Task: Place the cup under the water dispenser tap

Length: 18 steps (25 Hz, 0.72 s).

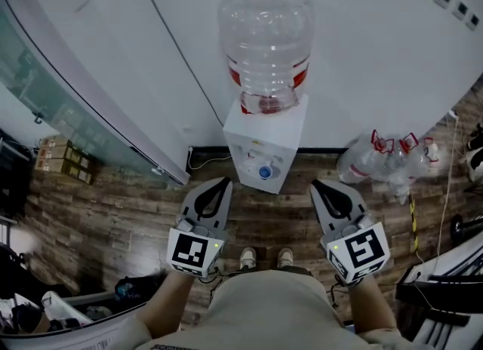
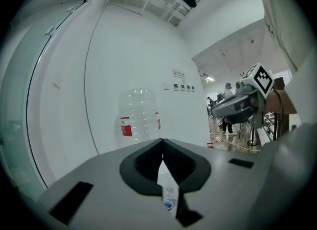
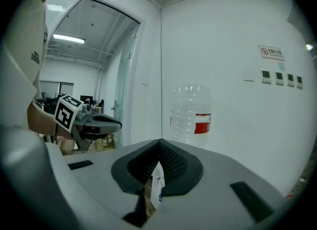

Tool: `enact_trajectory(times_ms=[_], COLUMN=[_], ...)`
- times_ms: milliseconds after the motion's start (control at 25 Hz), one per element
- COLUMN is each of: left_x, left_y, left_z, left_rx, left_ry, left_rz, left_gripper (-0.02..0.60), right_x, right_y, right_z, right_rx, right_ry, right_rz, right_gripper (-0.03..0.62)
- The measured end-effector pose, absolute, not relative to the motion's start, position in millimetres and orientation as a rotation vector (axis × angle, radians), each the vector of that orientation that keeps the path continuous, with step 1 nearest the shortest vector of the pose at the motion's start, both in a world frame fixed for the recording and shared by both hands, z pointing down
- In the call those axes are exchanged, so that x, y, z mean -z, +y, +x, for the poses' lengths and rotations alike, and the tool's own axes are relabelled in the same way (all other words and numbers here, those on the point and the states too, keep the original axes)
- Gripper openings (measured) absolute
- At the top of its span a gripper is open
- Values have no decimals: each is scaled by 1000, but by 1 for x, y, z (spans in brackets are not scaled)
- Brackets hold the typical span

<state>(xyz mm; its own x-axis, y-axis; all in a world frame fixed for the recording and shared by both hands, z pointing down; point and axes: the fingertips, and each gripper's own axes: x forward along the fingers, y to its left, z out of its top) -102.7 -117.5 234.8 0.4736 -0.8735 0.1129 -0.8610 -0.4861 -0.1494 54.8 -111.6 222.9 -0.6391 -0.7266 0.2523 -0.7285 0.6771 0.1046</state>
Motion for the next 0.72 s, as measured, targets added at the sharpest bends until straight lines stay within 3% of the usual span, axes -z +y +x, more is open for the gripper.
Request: enact_trajectory(times_ms=[720], left_x=[-229], left_y=[-101], left_z=[-101], left_rx=[303], left_ry=[1540], left_rz=[-2627], left_gripper=[6], right_x=[-221], right_y=[-104], right_z=[59], right_rx=[-7], right_ry=[-2599], right_rz=[1175], right_gripper=[6])
